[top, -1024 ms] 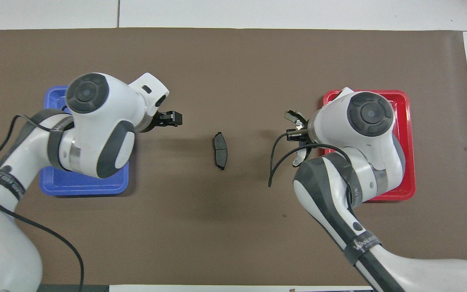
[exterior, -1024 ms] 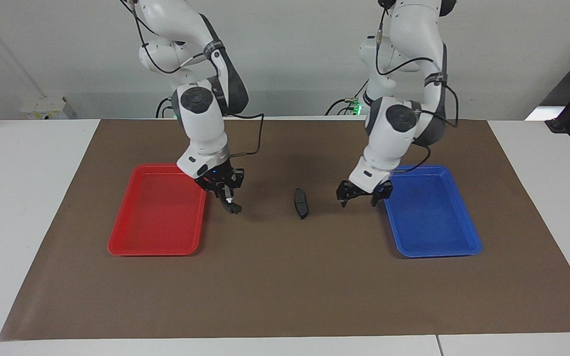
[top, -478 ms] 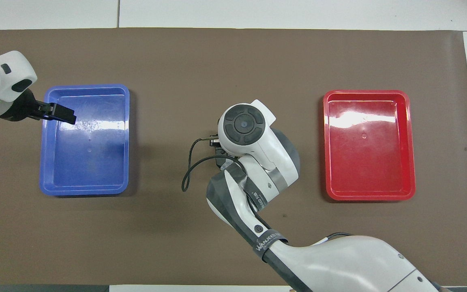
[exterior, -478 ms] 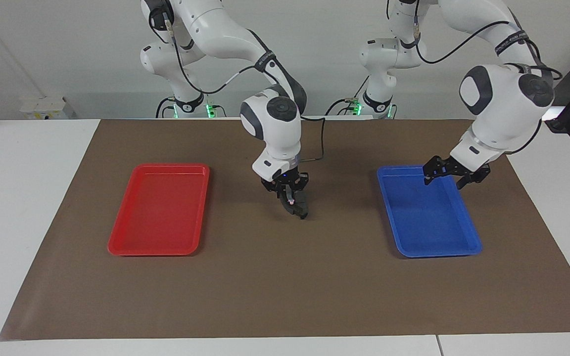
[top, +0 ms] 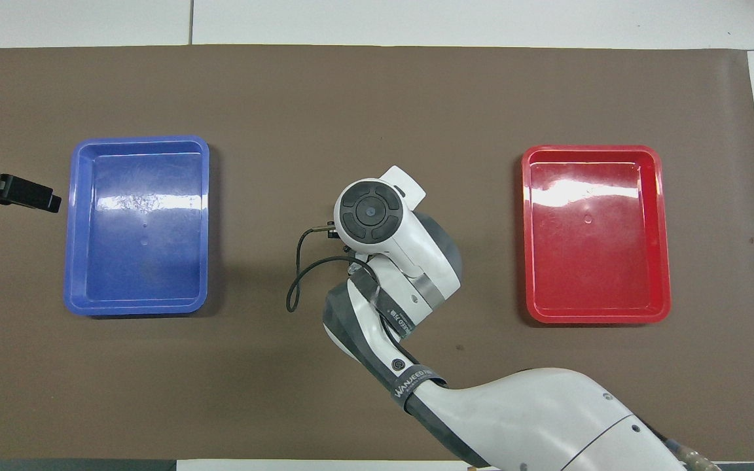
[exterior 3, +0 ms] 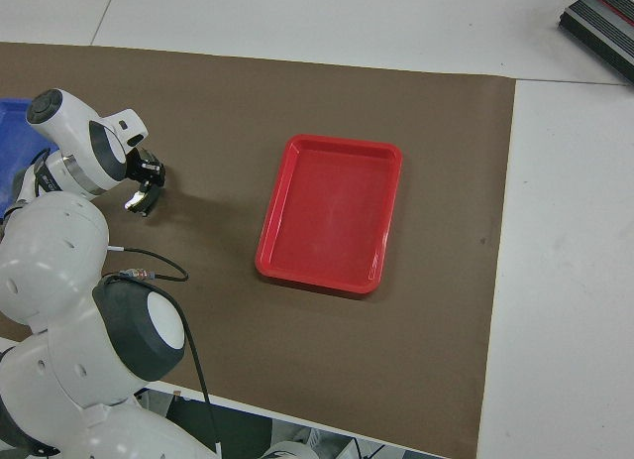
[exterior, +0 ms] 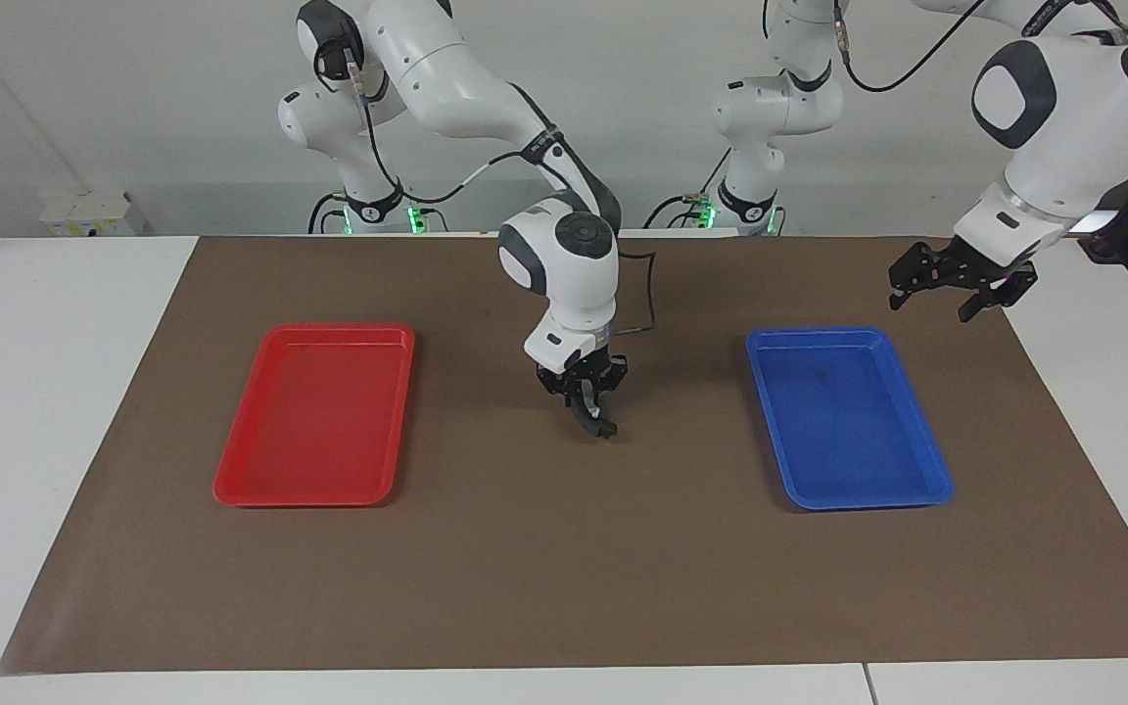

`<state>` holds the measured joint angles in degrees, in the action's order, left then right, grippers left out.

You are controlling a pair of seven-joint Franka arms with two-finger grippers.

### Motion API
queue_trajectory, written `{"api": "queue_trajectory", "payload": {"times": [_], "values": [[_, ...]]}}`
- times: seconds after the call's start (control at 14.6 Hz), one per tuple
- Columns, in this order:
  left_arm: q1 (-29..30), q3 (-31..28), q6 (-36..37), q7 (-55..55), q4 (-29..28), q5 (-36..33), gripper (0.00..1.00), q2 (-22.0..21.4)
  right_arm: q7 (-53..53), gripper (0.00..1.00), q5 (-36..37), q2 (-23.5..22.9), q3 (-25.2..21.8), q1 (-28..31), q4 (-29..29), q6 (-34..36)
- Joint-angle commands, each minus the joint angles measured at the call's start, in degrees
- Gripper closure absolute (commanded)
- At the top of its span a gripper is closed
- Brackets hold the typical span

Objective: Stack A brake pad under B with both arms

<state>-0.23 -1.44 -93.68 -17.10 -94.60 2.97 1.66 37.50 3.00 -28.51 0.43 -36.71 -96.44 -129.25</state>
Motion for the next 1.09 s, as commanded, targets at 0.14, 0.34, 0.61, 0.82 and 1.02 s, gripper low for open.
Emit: {"api": "queue_trajectory", "payload": {"times": [0.14,0.34,0.61,0.82,1.02], "values": [[0.23,0.29,4.03,-0.57,1.44,-1.04,0.00,-1.13,-0.67,1.00,1.04,0.12,0.10,-0.55,-0.24,-1.53],[-0.21,0.29,4.64,-0.13,0.73,-1.04,0.00,-1.66,-0.58,1.00,1.04,0.03,0.10,-0.73,-0.68,-1.62],[-0.56,0.73,3.95,0.48,0.04,-2.00,0.00,-1.93,-0.67,1.00,0.95,-0.41,0.10,-0.73,-1.99,-4.08],[-0.65,0.82,3.77,5.65,0.03,-2.36,0.00,-2.02,-0.58,1.00,0.86,-0.41,0.10,-0.73,-2.00,-4.08],[-0.65,0.91,3.60,7.60,0.20,-4.02,0.00,-2.02,-0.58,0.98,0.86,-0.41,0.18,-0.73,-2.00,-4.08]]}}
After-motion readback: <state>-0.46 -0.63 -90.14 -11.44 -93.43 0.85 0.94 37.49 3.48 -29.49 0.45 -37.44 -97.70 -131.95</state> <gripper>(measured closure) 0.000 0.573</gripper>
